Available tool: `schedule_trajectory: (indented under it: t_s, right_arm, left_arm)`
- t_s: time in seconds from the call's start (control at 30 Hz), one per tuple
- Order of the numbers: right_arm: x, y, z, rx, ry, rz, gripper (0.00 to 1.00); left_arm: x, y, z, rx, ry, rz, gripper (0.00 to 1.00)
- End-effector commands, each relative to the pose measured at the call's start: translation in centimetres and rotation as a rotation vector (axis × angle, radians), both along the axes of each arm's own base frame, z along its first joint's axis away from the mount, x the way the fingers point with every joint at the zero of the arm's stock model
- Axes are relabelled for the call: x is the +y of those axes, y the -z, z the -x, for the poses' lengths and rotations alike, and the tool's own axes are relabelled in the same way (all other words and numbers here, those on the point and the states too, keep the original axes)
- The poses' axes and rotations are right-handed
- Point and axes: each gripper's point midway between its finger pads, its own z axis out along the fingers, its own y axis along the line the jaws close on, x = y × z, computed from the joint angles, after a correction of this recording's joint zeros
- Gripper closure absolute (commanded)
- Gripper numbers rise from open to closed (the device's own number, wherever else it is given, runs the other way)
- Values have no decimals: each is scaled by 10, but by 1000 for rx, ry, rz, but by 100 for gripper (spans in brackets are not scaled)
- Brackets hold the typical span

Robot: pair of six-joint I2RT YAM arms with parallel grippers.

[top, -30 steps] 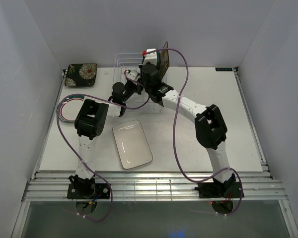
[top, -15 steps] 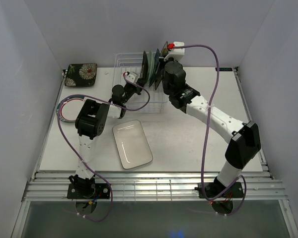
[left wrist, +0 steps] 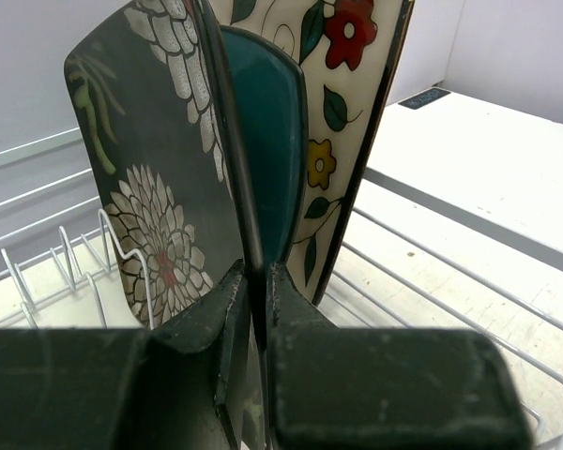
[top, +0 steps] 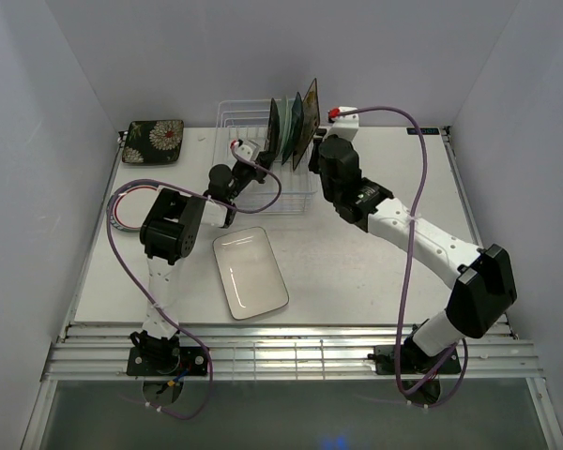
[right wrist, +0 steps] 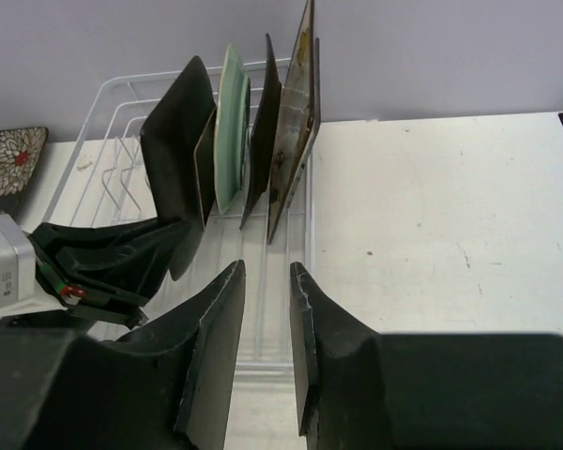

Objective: Load the plates into the dish rack
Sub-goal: Insert the plate into the dish rack.

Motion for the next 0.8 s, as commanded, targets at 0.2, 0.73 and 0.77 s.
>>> schedule_trajectory:
  t_s: [0.2,0.73,0.77]
  right_arm:
    - [-21,-16,15,-29,17,-82,62]
    - [-30,-8,23,-17,9,-92,62]
    - [-30,-9,23,-18,8,-95,62]
  left_arm:
    - [-10,-2,23,-6,100,-42,76]
    - [-9,-9,10,24,80,-54,30]
    - [-10,-14,8,17,78,-51,27]
